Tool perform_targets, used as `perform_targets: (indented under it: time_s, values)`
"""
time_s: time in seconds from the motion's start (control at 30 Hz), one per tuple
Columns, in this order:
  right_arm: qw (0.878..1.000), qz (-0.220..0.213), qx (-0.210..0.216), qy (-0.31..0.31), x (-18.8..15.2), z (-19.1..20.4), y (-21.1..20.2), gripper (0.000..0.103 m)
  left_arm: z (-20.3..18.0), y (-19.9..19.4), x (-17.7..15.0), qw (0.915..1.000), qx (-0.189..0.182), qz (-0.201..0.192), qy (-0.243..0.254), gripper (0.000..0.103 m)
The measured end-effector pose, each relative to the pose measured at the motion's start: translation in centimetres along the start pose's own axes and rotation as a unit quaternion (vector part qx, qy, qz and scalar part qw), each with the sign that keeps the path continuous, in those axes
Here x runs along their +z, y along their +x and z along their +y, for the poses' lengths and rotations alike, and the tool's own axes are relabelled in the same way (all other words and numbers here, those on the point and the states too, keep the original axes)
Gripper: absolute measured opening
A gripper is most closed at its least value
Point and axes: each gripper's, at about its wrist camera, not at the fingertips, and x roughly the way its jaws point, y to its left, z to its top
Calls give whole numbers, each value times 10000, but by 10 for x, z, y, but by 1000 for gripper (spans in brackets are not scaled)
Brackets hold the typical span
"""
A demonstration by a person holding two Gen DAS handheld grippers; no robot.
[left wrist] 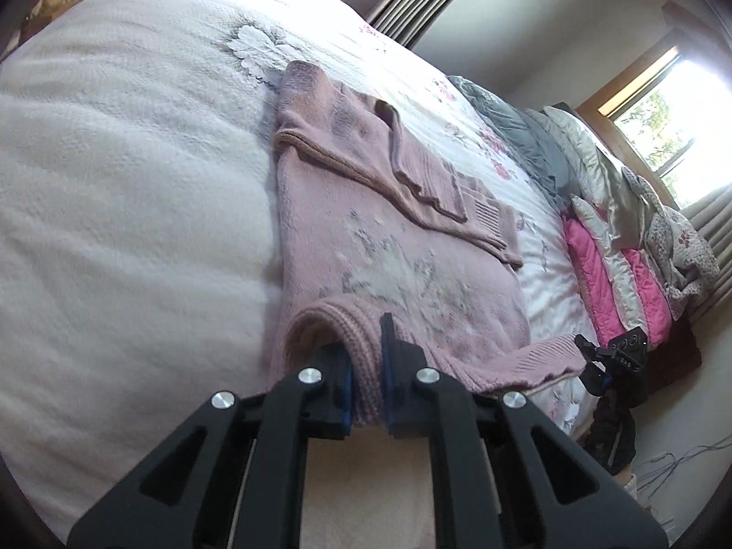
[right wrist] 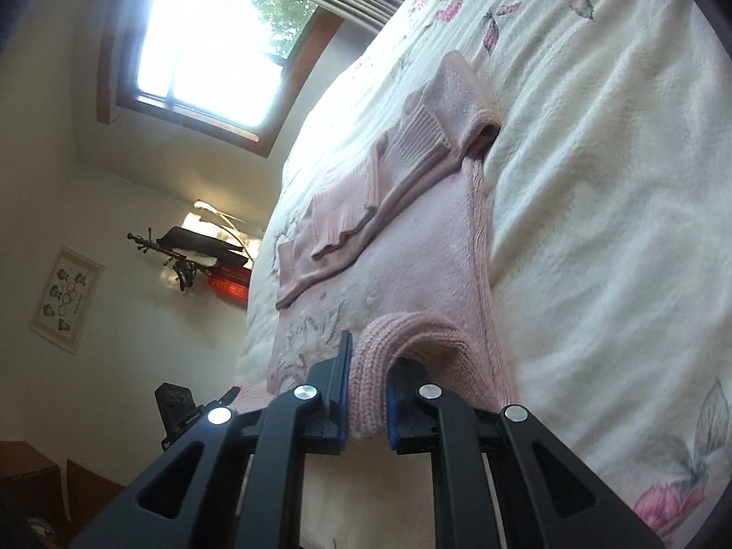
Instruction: Fold small clothes
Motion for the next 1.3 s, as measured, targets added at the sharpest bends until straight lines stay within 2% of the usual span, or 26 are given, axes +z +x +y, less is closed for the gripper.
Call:
perform_targets:
  time_s: [0.1,0.23,0.47,0.57,0.6,0.63,0.67,0.73,0.8,0.9,1.0,1.07,1.13,1.27,1.3]
  values:
    - [9997,110,-176,145,22,-9,20,12,11,19,17,9998,204,59,-4,8]
    - [9984,252,-403,297,39,-22,45,12,28,43,33,9991,225,259,-235,12]
    - [9965,355,-451,606,50,-42,51,20,50,48,50,9950,-340,476,-815,13]
    - [9972,275,-478,500,48,-40,41,27,54,40,49,9925,-580,517,-947,14]
    - [9973,223,-531,451,47,-38,37,35,58,37,49,9906,-721,504,-1050,17]
    - [9971,163,-646,373,47,-35,31,48,61,33,49,9889,-816,464,-1151,20]
    - [9964,87,-793,294,47,-33,25,53,65,28,49,9873,-878,418,-1256,22]
    - [9964,-10,-820,203,48,-30,13,54,73,16,50,9869,-805,208,-1385,36]
    - [9966,-71,-812,127,47,-26,4,54,72,5,53,9912,-504,10,-1222,36]
    - [9966,-85,-823,-47,44,-15,-2,54,61,4,57,9956,-434,45,-825,37]
    - [9964,-46,-824,-194,41,-6,-1,56,39,15,60,9999,60,99,-115,45]
    - [9949,33,-930,-379,38,3,3,56,27,25,62,9987,335,178,348,45]
    - [9919,132,-1109,-612,34,12,10,57,20,38,64,9966,448,302,620,47]
    - [9876,293,-1268,-881,30,19,23,58,16,58,70,9934,618,462,850,47]
    - [9869,316,-1288,-918,30,21,25,58,15,61,70,9930,640,475,877,42]
